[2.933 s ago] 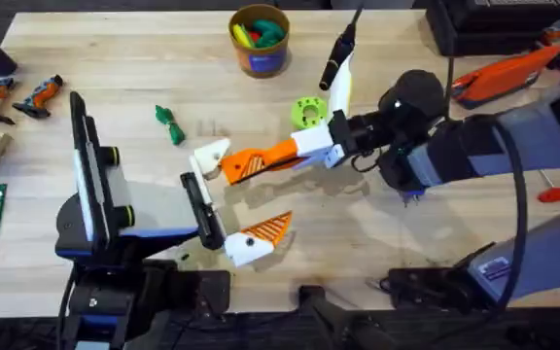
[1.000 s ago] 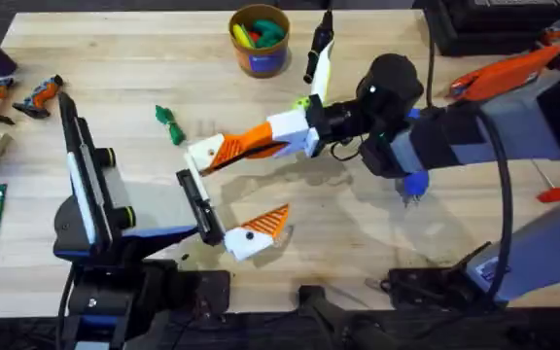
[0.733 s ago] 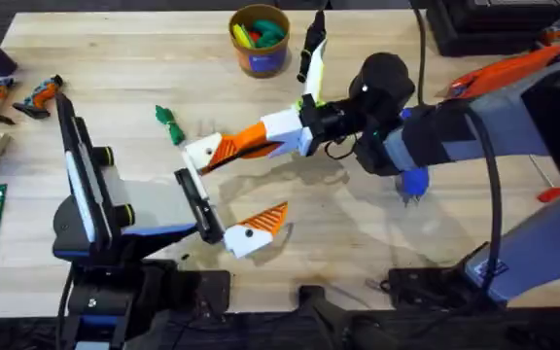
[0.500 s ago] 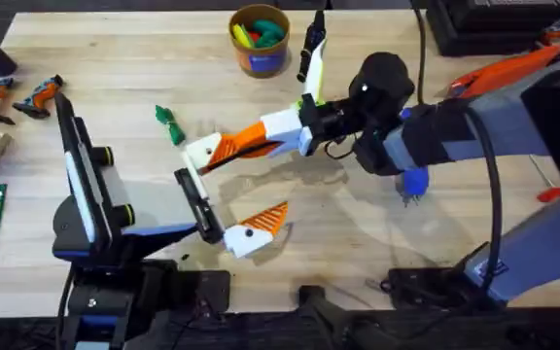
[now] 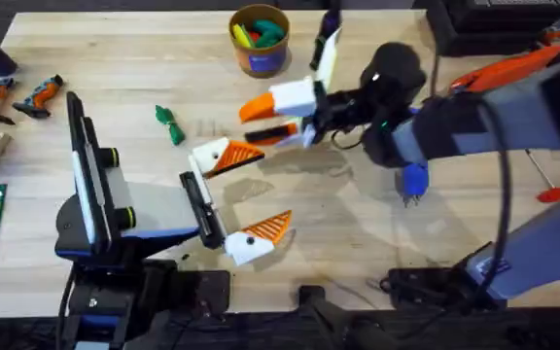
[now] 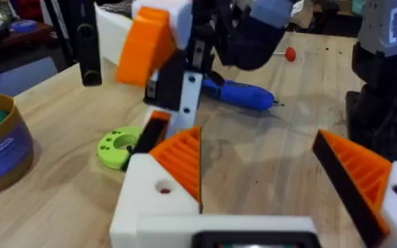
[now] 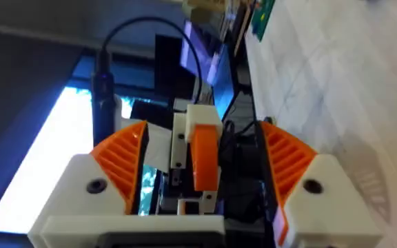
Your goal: Pick up the gripper from the table and insert it into the empty holder that is missing its gripper. Then pick up a screw, insert it into the mounting hole, and use the screwdriver to tighten it. Finally, clean up the table by picking up the vegetable and placing it into the bucket.
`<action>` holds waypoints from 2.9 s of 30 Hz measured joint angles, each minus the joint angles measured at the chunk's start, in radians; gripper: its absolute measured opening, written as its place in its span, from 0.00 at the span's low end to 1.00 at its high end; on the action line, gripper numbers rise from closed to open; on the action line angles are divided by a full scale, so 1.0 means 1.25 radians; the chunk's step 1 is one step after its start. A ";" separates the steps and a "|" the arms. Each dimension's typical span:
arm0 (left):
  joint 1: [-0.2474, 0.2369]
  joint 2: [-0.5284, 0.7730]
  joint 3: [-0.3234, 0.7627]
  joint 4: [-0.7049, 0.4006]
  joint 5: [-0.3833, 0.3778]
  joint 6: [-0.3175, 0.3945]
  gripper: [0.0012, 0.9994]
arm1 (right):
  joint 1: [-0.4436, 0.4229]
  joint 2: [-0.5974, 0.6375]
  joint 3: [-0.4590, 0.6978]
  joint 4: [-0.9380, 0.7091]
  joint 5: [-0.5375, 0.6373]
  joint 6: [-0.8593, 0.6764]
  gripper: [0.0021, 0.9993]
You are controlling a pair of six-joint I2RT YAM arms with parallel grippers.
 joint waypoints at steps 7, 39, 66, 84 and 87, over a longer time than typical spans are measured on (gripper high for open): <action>0.000 0.000 0.000 0.000 0.000 0.000 0.99 | -0.107 -0.132 0.042 -0.464 0.000 -0.212 0.83; 0.000 0.000 0.000 0.000 0.000 0.000 0.99 | 0.048 -0.223 0.650 -1.850 1.008 -1.164 0.99; 0.000 0.000 0.000 0.000 0.000 0.000 0.99 | 0.055 -0.105 0.650 -1.816 1.065 -1.184 0.99; 0.000 0.000 0.000 0.000 0.000 0.000 0.99 | 0.063 -0.020 0.717 -1.886 1.065 -1.184 0.98; 0.000 0.000 0.000 0.000 0.000 0.000 0.99 | 0.071 0.004 0.737 -1.902 1.065 -1.184 0.98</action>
